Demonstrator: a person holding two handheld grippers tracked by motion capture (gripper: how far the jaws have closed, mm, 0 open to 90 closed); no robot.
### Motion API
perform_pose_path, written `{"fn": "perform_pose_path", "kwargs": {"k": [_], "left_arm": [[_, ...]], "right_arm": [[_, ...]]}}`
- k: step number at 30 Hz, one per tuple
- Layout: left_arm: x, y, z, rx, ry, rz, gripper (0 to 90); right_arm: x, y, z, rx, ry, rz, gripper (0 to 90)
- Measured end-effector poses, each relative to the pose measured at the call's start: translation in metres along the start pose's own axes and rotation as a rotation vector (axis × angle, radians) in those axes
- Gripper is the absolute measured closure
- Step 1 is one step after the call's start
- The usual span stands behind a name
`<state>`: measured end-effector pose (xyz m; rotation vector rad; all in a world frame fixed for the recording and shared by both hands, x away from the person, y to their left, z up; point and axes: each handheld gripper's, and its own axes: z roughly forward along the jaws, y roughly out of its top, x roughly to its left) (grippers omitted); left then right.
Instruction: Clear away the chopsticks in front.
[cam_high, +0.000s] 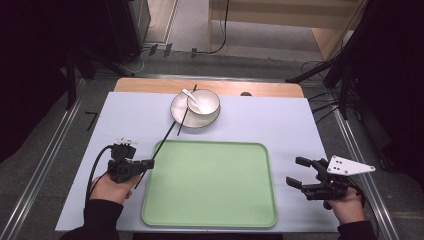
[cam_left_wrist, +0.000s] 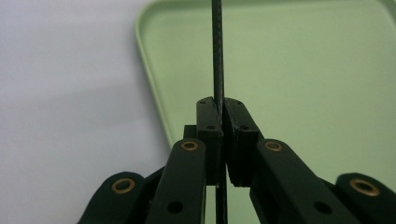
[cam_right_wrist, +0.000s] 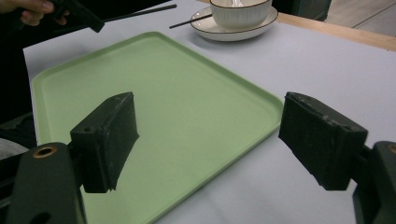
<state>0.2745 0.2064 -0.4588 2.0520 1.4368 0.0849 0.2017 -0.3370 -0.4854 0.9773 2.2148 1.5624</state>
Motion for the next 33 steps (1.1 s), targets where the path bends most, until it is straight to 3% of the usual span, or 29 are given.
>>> {"fn": "perform_pose_path", "kwargs": {"k": [3,9,11,13,17,21,22,25,29,32,33], "left_arm": [[-0.011,-0.015,-0.003,0.019,-0.023,0.009,85.7],[-0.023,-0.024,0.006,0.047,-0.045,0.023,85.6],[-0.021,-0.025,0.012,0.077,-0.06,0.011,85.6],[-0.018,-0.027,0.02,0.107,-0.049,0.006,85.6],[-0.018,-0.028,0.028,0.129,-0.063,-0.01,85.5],[-0.022,-0.027,0.037,0.161,-0.058,0.01,85.2],[-0.024,-0.028,0.041,0.18,-0.043,0.02,83.3],[-0.028,-0.029,0.042,0.176,-0.053,0.051,79.3],[-0.028,-0.028,0.042,0.171,-0.063,0.052,75.9],[-0.024,-0.026,0.042,0.164,-0.089,0.045,64.9],[-0.022,-0.024,0.041,0.157,-0.109,0.06,61.6]], "right_arm": [[0.0,0.0,0.0,-0.001,0.0,-0.002,20.0],[0.0,0.0,0.0,-0.001,0.002,-0.005,20.0],[0.0,0.0,0.0,0.001,0.001,-0.006,20.0],[0.0,0.0,-0.001,0.002,-0.001,-0.003,20.0],[-0.001,-0.001,-0.002,-0.006,-0.008,0.003,20.1],[0.0,0.0,-0.001,0.001,0.0,-0.003,20.1],[0.0,0.0,-0.001,0.002,0.0,-0.006,20.1],[0.0,0.0,-0.002,0.0,-0.002,0.001,20.0],[0.0,-0.001,-0.002,0.001,-0.002,-0.002,20.0],[0.001,-0.001,-0.001,0.002,0.0,-0.005,20.1],[0.001,-0.001,-0.001,0.003,0.0,-0.005,20.1]]}}
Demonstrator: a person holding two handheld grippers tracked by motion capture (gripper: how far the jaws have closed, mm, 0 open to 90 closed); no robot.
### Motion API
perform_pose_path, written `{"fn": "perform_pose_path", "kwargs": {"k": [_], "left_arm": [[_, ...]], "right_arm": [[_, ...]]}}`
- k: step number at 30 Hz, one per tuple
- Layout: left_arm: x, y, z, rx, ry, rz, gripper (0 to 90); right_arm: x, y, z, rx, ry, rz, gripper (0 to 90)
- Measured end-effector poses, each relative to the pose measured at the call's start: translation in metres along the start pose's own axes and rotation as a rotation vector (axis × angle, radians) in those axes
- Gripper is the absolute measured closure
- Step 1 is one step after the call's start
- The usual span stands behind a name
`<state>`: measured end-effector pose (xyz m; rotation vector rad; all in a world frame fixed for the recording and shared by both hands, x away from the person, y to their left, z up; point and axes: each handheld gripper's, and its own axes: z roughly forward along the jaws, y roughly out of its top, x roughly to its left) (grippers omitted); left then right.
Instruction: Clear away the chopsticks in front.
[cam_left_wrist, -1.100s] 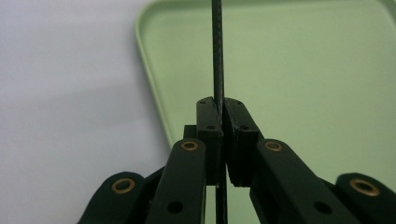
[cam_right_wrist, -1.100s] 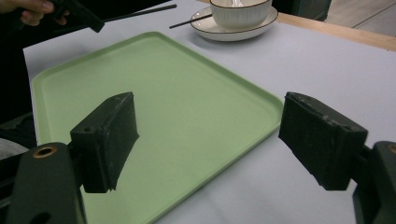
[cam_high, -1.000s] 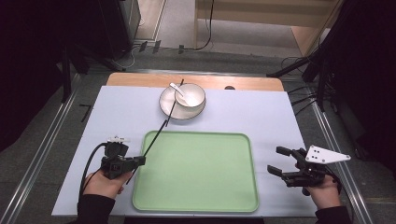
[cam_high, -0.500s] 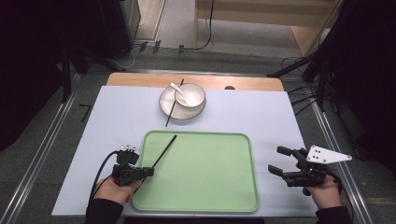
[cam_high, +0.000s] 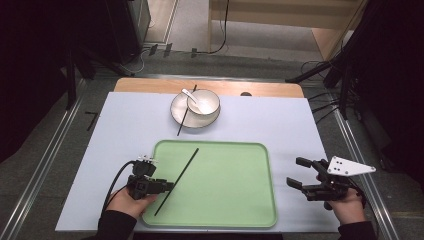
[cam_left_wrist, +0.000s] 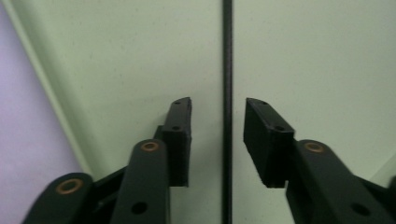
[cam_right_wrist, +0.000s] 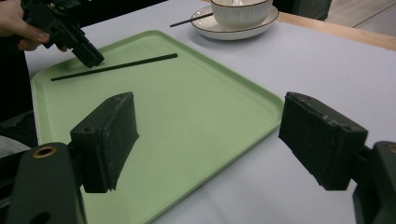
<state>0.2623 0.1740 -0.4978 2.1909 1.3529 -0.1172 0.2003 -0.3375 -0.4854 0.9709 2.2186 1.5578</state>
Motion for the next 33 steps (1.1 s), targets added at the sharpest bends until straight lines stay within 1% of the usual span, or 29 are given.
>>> {"fn": "perform_pose_path", "kwargs": {"k": [1,2,3,4,5,6,8,9,10,11,12,18,21,22,24,26,28,29,32,33], "left_arm": [[0.0,0.0,0.0,0.0,0.0,0.0,59.0],[0.002,0.003,-0.002,-0.017,-0.025,0.008,55.9],[0.004,0.004,-0.003,-0.037,-0.038,0.016,52.6],[0.005,0.005,-0.005,-0.056,-0.043,0.024,50.2],[0.005,0.005,-0.005,-0.056,-0.043,0.024,47.5],[0.006,0.007,-0.006,-0.072,-0.05,0.031,47.5],[0.009,0.012,-0.006,-0.097,-0.046,0.059,43.6],[0.01,0.015,-0.006,-0.103,-0.034,0.075,41.1],[0.011,0.018,-0.006,-0.098,-0.027,0.088,39.8],[0.013,0.022,-0.006,-0.094,-0.032,0.097,38.6],[0.014,0.026,-0.005,-0.099,-0.029,0.096,37.5],[0.021,0.059,-0.005,-0.113,-0.03,0.114,35.5],[0.027,0.077,-0.003,-0.122,-0.029,0.102,35.2],[0.029,0.083,-0.003,-0.115,-0.026,0.098,35.2],[0.033,0.095,0.0,-0.113,-0.025,0.102,34.9],[0.035,0.106,0.001,-0.115,-0.023,0.097,34.4],[0.037,0.117,0.001,-0.121,-0.033,0.095,34.3],[0.037,0.122,0.001,-0.121,-0.031,0.094,34.3],[0.039,0.138,0.001,-0.132,0.002,0.115,34.2],[0.04,0.144,0.001,-0.139,0.005,0.11,34.0]], "right_arm": [[0.0,0.0,0.0,0.0,0.0,0.0,20.1],[0.0,0.0,0.0,0.002,0.0,-0.002,20.1],[0.0,0.0,0.0,0.003,0.001,0.0,20.0],[0.0,0.0,0.0,0.003,0.0,0.0,20.1],[0.0,0.0,0.001,0.003,0.0,0.0,20.0],[0.0,0.0,0.001,0.003,0.0,0.0,20.0],[0.0,-0.001,0.001,0.007,-0.001,-0.002,20.0],[0.0,-0.001,0.001,0.008,-0.002,-0.001,20.0],[0.0,-0.001,0.001,0.008,-0.003,0.0,20.1],[0.0,-0.001,0.0,0.01,-0.004,0.002,20.1],[0.0,-0.001,0.001,0.009,-0.004,0.002,20.1],[0.0,-0.001,0.0,0.01,-0.008,0.004,20.0],[0.0,-0.002,0.0,0.012,-0.009,0.003,20.0],[0.0,-0.002,0.0,0.008,-0.008,0.005,20.0],[0.0,-0.002,-0.001,0.008,-0.008,0.008,20.0],[-0.001,-0.002,-0.001,0.008,-0.008,0.013,20.0],[-0.002,-0.003,-0.001,0.009,-0.008,0.011,20.0],[-0.002,-0.003,-0.001,0.009,-0.008,0.011,20.0],[-0.002,-0.003,-0.001,0.012,-0.007,0.011,20.0],[-0.001,-0.003,-0.001,0.012,-0.004,0.01,20.0]]}}
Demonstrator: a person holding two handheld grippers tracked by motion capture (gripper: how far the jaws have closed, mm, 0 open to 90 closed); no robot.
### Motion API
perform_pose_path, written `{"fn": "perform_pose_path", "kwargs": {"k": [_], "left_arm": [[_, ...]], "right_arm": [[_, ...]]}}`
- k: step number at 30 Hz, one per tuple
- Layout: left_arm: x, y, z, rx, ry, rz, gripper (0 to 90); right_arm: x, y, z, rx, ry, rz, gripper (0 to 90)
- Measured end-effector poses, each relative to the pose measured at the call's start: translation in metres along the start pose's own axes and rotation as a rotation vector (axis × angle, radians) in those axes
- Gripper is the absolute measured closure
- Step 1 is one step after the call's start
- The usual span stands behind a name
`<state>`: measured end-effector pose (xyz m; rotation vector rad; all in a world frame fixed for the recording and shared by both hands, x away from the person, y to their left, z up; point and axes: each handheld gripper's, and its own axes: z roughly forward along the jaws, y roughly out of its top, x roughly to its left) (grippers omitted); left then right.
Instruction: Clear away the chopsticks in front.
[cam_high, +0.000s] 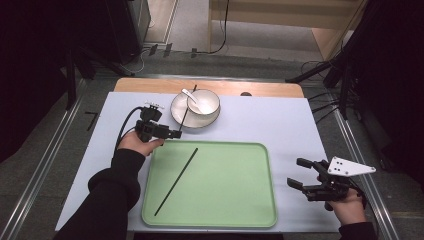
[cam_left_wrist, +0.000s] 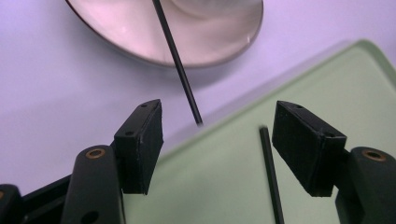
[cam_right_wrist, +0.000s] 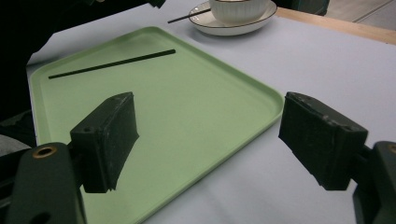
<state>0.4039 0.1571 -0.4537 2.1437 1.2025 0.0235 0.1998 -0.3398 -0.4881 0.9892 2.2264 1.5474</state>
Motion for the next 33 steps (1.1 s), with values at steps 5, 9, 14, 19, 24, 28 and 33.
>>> {"fn": "perform_pose_path", "kwargs": {"k": [5,9,14,19,24,28,33], "left_arm": [[0.006,0.021,0.01,-0.01,0.021,0.008,33.2],[0.01,0.034,0.021,0.013,0.032,-0.012,35.1],[0.009,0.043,0.037,0.031,0.069,0.023,41.3],[0.015,0.051,0.053,0.048,0.111,0.027,44.9],[0.018,0.054,0.066,0.054,0.111,0.01,55.3],[0.018,0.054,0.073,0.061,0.153,0.003,65.2],[0.025,0.053,0.078,0.094,0.145,-0.066,79.6]], "right_arm": [[0.0,0.0,0.0,0.001,0.001,0.0,20.0],[0.0,0.0,0.0,-0.003,0.003,-0.001,20.0],[0.0,0.0,-0.001,-0.006,0.002,-0.001,20.0],[-0.001,0.0,-0.001,-0.009,0.002,0.004,20.0],[-0.002,-0.001,-0.001,-0.01,0.005,0.003,20.1],[-0.002,-0.001,-0.002,-0.011,0.001,0.007,20.1],[-0.002,-0.001,-0.002,-0.011,0.001,0.006,20.1]]}}
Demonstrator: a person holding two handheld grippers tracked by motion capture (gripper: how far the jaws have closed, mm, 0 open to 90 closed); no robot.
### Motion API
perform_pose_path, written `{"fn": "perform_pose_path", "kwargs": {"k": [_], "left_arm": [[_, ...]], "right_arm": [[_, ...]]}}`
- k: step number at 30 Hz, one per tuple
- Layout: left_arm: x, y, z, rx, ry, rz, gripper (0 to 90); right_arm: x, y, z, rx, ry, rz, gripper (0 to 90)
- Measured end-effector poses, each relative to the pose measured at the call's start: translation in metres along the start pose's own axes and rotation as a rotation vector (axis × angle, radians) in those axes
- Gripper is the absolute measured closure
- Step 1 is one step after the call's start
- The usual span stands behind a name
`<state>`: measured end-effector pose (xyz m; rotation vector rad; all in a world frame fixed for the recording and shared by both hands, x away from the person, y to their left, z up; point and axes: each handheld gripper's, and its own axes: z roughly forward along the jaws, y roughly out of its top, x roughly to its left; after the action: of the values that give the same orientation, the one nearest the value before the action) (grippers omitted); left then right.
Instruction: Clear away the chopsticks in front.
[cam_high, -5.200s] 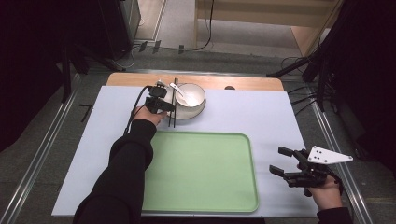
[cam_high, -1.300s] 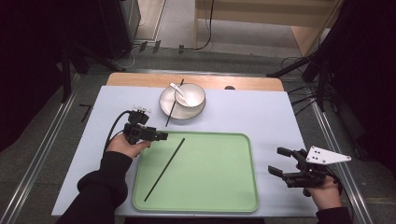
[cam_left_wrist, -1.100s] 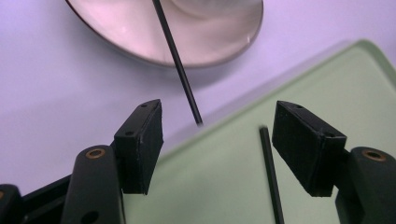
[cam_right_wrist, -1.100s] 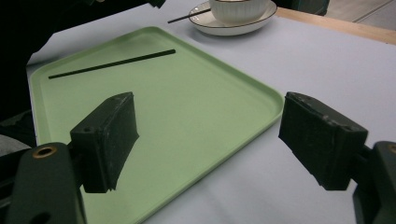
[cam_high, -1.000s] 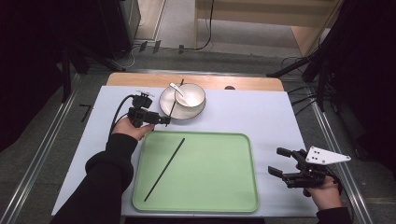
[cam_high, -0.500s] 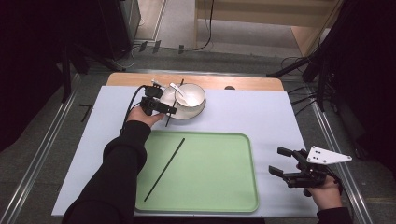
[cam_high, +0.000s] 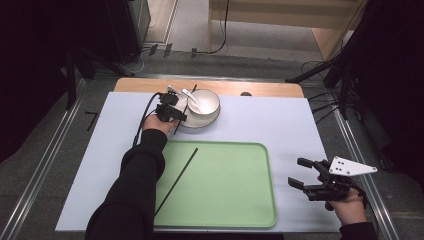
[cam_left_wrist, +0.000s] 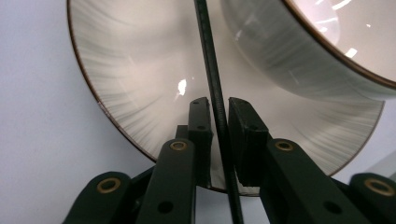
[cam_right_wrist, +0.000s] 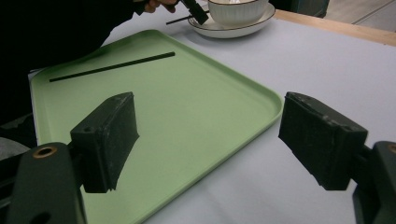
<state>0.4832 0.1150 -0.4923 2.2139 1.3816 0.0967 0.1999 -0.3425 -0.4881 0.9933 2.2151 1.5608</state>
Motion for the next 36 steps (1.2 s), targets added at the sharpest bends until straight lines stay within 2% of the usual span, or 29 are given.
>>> {"fn": "perform_pose_path", "kwargs": {"k": [3,5,6,9,13,18,24,27,28,31,36], "left_arm": [[0.001,0.001,0.0,0.002,-0.009,-0.049,81.0],[0.0,0.002,0.0,0.003,0.005,-0.057,83.9],[0.001,0.002,-0.001,0.0,-0.004,-0.065,85.4],[0.0,0.003,-0.002,-0.004,0.004,-0.074,85.6],[0.003,0.004,-0.008,-0.02,-0.01,-0.094,85.8],[0.01,0.005,-0.026,-0.063,-0.025,-0.11,85.8],[0.023,-0.001,-0.048,-0.067,-0.016,-0.111,85.8],[0.032,-0.008,-0.063,-0.108,-0.063,-0.135,85.8],[0.033,-0.011,-0.068,-0.119,-0.067,-0.136,85.8],[0.036,-0.019,-0.077,-0.112,-0.076,-0.122,85.8],[0.036,-0.039,-0.086,-0.083,-0.034,-0.081,85.8]], "right_arm": [[0.0,0.0,0.0,0.0,0.0,0.0,20.1],[0.0,0.0,0.0,0.001,-0.001,0.0,20.1],[0.0,0.0,0.0,0.001,-0.001,0.0,20.1],[0.0,0.0,0.0,0.001,0.0,-0.001,20.1],[0.0,0.0,0.0,0.0,0.001,-0.001,20.0],[0.0,0.0,0.0,0.002,0.001,0.0,20.0],[0.0,0.0,0.0,0.005,0.001,-0.002,20.1],[0.0,0.0,0.0,0.005,0.0,0.0,20.1],[0.0,0.0,0.0,0.005,-0.002,0.0,20.1],[0.0,-0.001,0.001,0.008,-0.003,0.002,20.1],[0.0,-0.001,0.0,0.008,-0.005,0.0,20.1]]}}
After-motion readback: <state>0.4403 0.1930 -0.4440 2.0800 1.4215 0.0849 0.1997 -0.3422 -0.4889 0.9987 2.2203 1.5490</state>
